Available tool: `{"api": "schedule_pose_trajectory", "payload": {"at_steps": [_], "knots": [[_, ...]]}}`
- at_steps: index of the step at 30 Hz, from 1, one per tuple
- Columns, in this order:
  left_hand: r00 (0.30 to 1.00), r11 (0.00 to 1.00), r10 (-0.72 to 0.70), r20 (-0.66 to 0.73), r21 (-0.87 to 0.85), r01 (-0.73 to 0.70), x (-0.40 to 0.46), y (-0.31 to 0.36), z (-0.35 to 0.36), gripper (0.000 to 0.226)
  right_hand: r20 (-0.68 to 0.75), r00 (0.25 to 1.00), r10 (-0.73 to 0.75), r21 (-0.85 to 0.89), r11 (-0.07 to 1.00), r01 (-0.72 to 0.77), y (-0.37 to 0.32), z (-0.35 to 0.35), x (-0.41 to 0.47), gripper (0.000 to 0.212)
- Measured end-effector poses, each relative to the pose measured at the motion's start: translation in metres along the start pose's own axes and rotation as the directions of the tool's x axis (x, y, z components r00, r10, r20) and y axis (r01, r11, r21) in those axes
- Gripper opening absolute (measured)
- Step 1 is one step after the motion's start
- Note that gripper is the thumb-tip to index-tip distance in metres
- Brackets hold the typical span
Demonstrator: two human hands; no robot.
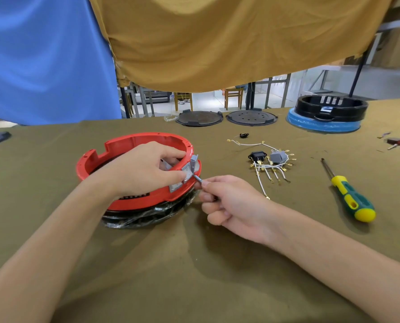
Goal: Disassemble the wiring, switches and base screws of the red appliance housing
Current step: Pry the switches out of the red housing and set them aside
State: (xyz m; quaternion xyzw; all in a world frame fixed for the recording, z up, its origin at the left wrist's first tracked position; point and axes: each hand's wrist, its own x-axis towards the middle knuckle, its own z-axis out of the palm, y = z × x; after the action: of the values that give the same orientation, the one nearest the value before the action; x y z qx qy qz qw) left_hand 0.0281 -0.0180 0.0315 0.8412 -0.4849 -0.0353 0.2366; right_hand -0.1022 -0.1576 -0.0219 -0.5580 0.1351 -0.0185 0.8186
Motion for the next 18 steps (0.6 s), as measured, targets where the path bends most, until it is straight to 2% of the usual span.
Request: {"api": "schedule_pose_trajectory", "payload": {"at_steps": [2,8,18], "knots": [[1.0,1.0,-0.018,-0.024,-0.023,0.017,0.0018,-0.0015,0.0016,0.043,-0.002,1.0,0.02,0.052,0.998,-0.02,-0.0024,-0.0013,-0.0011,0.017],[0.997,0.996,-0.056,-0.054,-0.076,0.052,0.0047,-0.0033,0.005,0.042,0.032,0.998,0.055,0.048,0.997,-0.056,-0.0005,0.0012,-0.0031,0.011],[0.994,0.991,-0.072,-0.082,-0.116,0.062,0.006,-0.0018,0.0088,0.034,0.051,0.995,0.08,0.148,0.985,-0.087,0.0045,0.0053,0.0009,0.024]]}}
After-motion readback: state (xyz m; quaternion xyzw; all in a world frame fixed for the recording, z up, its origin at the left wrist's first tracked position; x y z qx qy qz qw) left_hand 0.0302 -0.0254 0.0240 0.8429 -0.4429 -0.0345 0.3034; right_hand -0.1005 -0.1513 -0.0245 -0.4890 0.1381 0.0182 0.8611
